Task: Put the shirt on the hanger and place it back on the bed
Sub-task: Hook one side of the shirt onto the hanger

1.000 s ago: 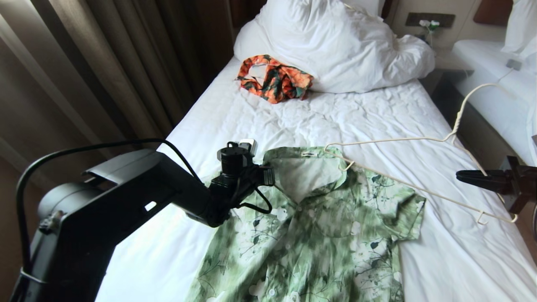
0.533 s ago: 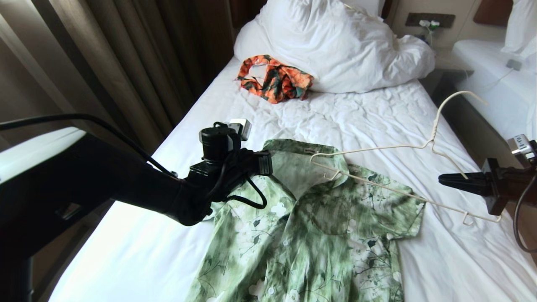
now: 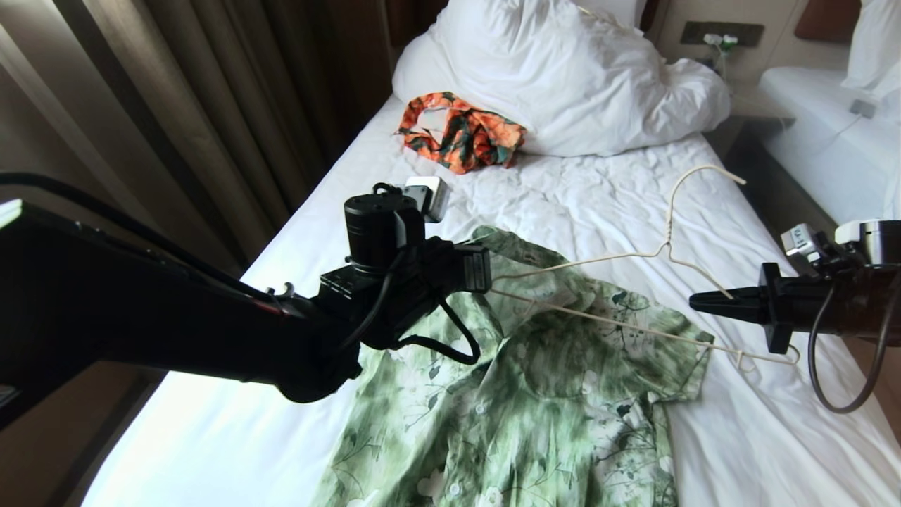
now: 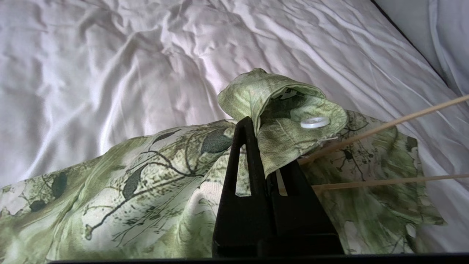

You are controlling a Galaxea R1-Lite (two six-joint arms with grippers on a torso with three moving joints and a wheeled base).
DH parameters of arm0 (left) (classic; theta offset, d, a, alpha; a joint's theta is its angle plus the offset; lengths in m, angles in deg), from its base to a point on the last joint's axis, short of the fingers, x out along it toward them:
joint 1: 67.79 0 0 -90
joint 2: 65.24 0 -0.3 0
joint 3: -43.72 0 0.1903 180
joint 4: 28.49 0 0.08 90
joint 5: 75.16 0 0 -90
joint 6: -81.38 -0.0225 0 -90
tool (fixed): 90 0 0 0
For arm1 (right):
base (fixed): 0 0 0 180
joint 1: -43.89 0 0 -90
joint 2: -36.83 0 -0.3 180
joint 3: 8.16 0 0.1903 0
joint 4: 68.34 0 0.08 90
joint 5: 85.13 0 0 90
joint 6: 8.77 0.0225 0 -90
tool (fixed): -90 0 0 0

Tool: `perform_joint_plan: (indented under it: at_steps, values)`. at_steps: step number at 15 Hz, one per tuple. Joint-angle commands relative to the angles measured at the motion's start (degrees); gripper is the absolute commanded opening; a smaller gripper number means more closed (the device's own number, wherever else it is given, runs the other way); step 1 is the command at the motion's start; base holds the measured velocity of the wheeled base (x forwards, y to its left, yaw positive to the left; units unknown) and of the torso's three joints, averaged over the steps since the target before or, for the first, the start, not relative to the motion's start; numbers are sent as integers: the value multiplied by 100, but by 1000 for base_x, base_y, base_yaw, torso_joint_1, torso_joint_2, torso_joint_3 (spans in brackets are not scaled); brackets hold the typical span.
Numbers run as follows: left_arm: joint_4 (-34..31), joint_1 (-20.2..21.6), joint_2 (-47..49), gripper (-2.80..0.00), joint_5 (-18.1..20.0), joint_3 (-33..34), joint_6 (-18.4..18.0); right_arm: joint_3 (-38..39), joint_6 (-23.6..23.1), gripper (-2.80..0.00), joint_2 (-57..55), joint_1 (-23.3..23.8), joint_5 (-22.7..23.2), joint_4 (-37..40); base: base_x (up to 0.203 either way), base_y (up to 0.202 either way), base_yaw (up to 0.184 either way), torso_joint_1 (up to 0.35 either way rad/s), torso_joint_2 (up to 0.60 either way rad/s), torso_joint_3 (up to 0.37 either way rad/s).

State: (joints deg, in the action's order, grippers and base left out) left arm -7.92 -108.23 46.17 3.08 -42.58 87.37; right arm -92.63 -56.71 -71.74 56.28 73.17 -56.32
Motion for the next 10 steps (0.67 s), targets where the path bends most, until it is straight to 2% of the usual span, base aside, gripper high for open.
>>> perform_joint_plan:
  at_steps: [1, 5, 10]
  values:
    - [22, -375, -38, -280, -81, -1, 7, -33, -23, -280, -41, -118, -44, -8, 0, 0, 0, 0, 0, 0]
    - [26, -1115, 24, -280, -213, -100, 34, -139, 48, -280, 9, -151, -221, -8, 0, 0, 0, 0, 0, 0]
    - [-342, -1629, 318, -280, -362, -909, 51, 71, 197, -280, 141, -511, -229, -7, 0, 0, 0, 0, 0, 0]
